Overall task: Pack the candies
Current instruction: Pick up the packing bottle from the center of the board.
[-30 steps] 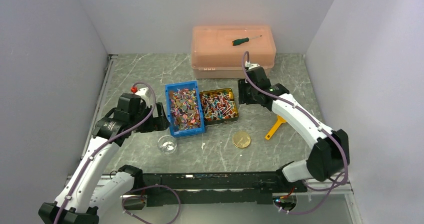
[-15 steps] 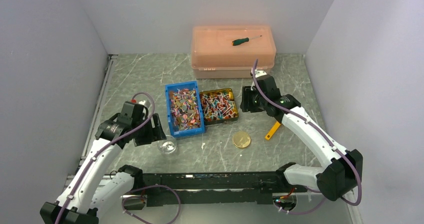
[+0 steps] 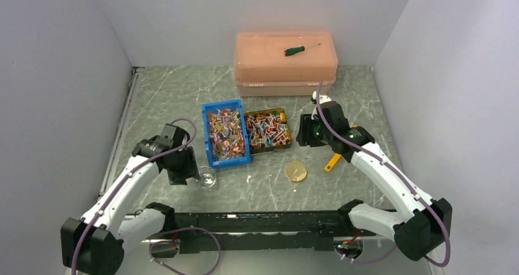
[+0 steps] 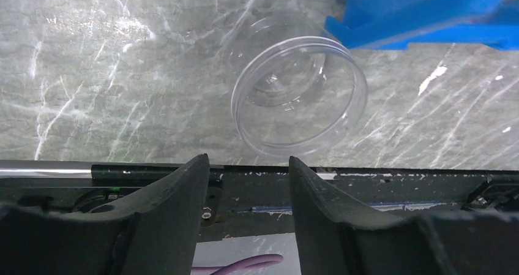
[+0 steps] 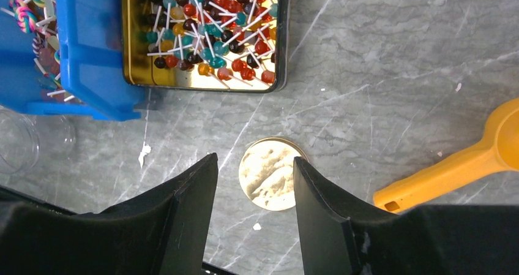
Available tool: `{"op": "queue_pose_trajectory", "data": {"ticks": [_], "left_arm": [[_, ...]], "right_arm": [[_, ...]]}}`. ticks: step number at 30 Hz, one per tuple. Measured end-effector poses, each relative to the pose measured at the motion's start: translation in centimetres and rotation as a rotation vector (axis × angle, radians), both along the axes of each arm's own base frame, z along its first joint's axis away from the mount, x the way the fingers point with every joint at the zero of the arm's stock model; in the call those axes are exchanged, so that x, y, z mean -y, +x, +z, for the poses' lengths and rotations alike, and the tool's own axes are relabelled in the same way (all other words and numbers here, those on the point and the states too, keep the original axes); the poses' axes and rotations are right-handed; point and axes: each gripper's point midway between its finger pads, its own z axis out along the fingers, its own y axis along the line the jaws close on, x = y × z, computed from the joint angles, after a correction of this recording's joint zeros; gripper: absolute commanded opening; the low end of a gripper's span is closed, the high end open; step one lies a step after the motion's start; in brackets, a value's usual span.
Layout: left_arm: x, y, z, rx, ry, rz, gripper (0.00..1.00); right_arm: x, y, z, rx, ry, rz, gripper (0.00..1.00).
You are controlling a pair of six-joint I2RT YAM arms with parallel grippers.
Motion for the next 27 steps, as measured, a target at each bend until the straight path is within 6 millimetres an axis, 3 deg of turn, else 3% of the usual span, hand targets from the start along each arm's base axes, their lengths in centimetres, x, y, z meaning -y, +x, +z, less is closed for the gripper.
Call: {"op": "queue_pose_trajectory", "data": {"ticks": [7,17,27], "left_arm": [[0.0,0.5,-1.6,-0.054,0.021,0.029,0.48],[0.1,1.0,-3.4,-0.090,0.040,0.044,0.26],[0.7,0.8,-3.6,-0.097,0.026,0.020,0.10]], "right_arm": [[0.4,-0.7,0.3,0.018,0.012,-0.002,0.51],[0.9,-1.7,0.5,0.034,0.020,-0.002,0.51],[1.0,-2.1,0.3,0.029,0.017,-0.002,0.51]]}}
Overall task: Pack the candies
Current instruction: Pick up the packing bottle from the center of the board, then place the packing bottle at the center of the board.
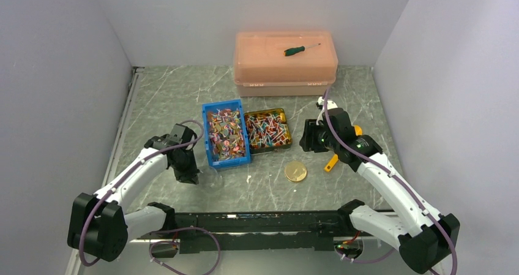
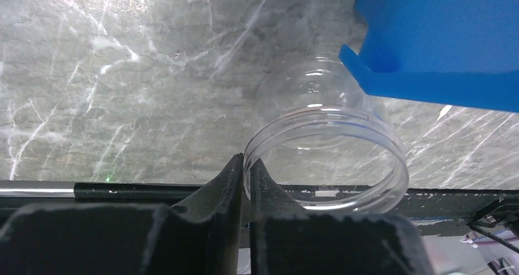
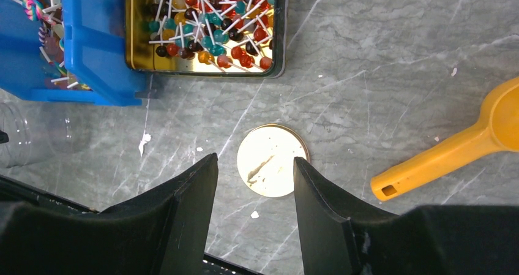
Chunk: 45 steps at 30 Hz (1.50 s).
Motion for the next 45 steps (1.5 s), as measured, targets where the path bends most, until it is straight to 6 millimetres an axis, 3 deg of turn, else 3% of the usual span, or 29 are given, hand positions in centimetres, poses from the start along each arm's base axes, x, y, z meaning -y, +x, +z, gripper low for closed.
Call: {"op": "queue_pose_trajectory", "data": {"ticks": [11,22,37,45], "left_arm": [[1.8,-1.6,1.0,-0.015,0.010,-0.128,0.06],[7.4,-1.8,4.2,0.010,0.048,-0.350,0.04],[14.0,-0.3,3.2,0.009,0.162,-0.510,0.04],[15.8,0.2,2.8,0.027,0.183,-0.545,0.05]], "right_arm": [[0.1,-0.2,0.3,0.010,0.005,0.000,0.51],[0.8,-1.1,0.4,-0.002,0.001,-0.023,0.53],[4.1,-1.7,0.1,-0.020,-0.050,-0.235,0.58],[5.1,-1.9,0.6,-0.006,-0.020,-0.335,0.62]]}}
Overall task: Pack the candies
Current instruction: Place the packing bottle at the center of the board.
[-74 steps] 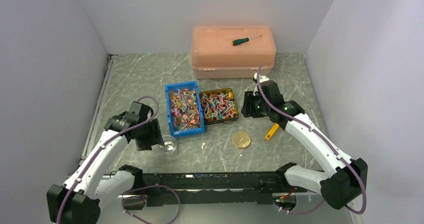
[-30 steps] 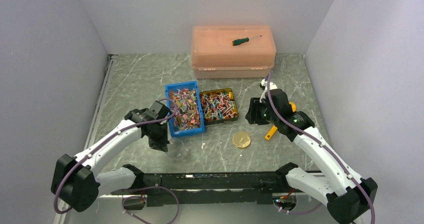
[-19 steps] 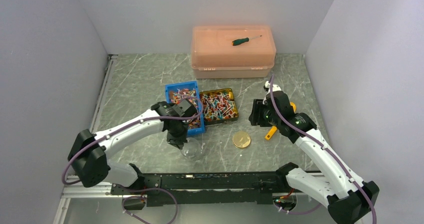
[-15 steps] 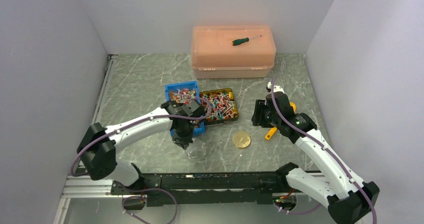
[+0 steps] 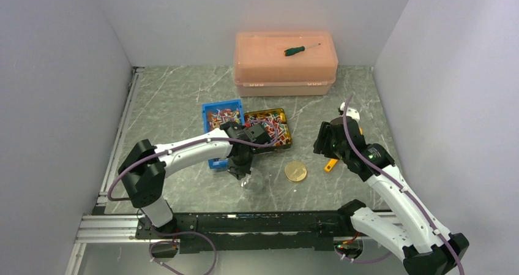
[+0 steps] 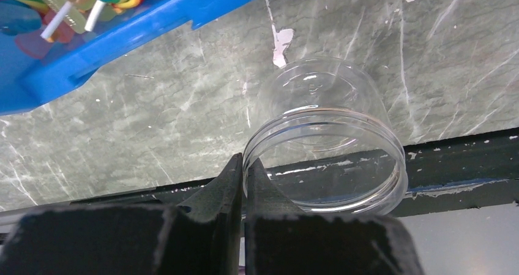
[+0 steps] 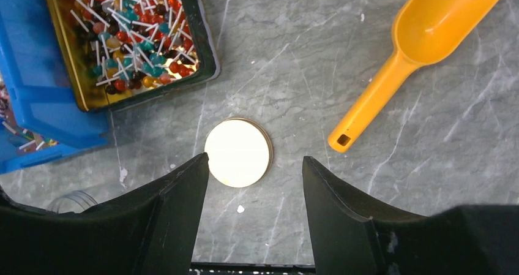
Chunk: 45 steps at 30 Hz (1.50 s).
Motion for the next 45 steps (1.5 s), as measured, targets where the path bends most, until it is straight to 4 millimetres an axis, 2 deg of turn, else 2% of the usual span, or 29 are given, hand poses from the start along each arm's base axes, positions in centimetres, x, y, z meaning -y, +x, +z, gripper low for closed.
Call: {"op": "queue_pose_trajectory", "data": {"ticks": [4,11,17,30,37,41,45], "left_arm": [[0.4,-0.2,-0.8,-0.012,0.019,-0.014,0.06],[1.2,-0.1,-1.6,-0.010,0.017,-0.026,0.10],[1.6,-0.2,-1.9,-0.008,0.013,-0.034,0.17],[2.6,-0.4,-2.1,0.004,-0.003,-0.063,0.50],[2.9,0.3,-0.2,0.057,-0.036,-0.079,0.67],[2.8,0.6,2.2,0.111,-0.084,-0.084,0.75],[2.7,0.9,4.9,0.170,-0.147,-0.102,0.84]], "right_arm": [[0.4,-0.1,-0.2,-0.001,0.012,-0.045,0.67],[0.8,-0.4,-1.2,-0.016,0.029,-0.108,0.68],[1.3,-0.6,-2.1,-0.028,0.033,-0.159,0.72],[3.2,-0.7,-3.1,-0.050,-0.008,-0.267,0.73],[4.8,-0.4,-4.2,-0.102,-0.049,-0.336,0.73],[5.9,-0.3,-4.8,-0.116,-0.058,-0.376,0.74],[6.8,-0.4,-6.5,-0.155,-0.066,-0.407,0.73]]}}
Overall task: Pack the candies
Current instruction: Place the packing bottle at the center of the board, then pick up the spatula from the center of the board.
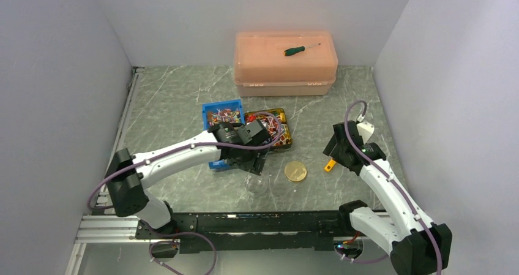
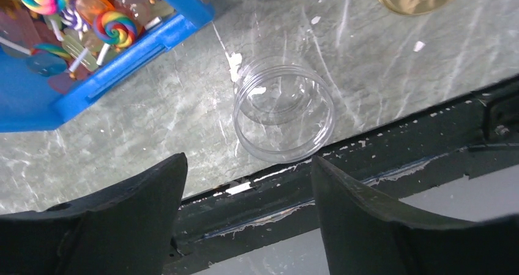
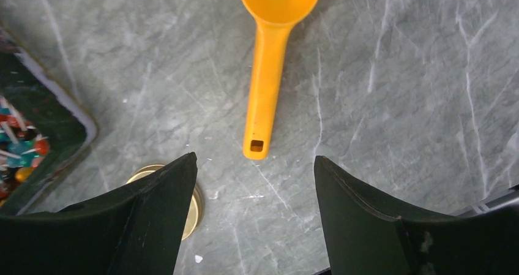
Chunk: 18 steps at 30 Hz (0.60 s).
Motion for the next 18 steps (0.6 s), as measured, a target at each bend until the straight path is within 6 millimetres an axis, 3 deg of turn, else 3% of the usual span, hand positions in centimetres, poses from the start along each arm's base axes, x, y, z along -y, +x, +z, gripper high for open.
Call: {"op": "queue_pose_trajectory", "data": {"ticks": [5,9,18], "left_arm": [[-0.2,0.2,3.2,0.082,-0.086,-0.040,0.99],[-0.6,0.4,5.8,0.169,-0.158,-0.086,0.99],[-3.0,1.0,7.3,0.320,-0.159,-0.169,0.99]], "right_arm": [[0.6,-0.5,-3.0,-0.075,0.004,-0.029,0.73],[0.8,-0.7,-4.3,-0.088,0.010,-0.044,0.73],[0.8,1.4,-5.6,-0.043,0.031,-0.070,0.71]]}}
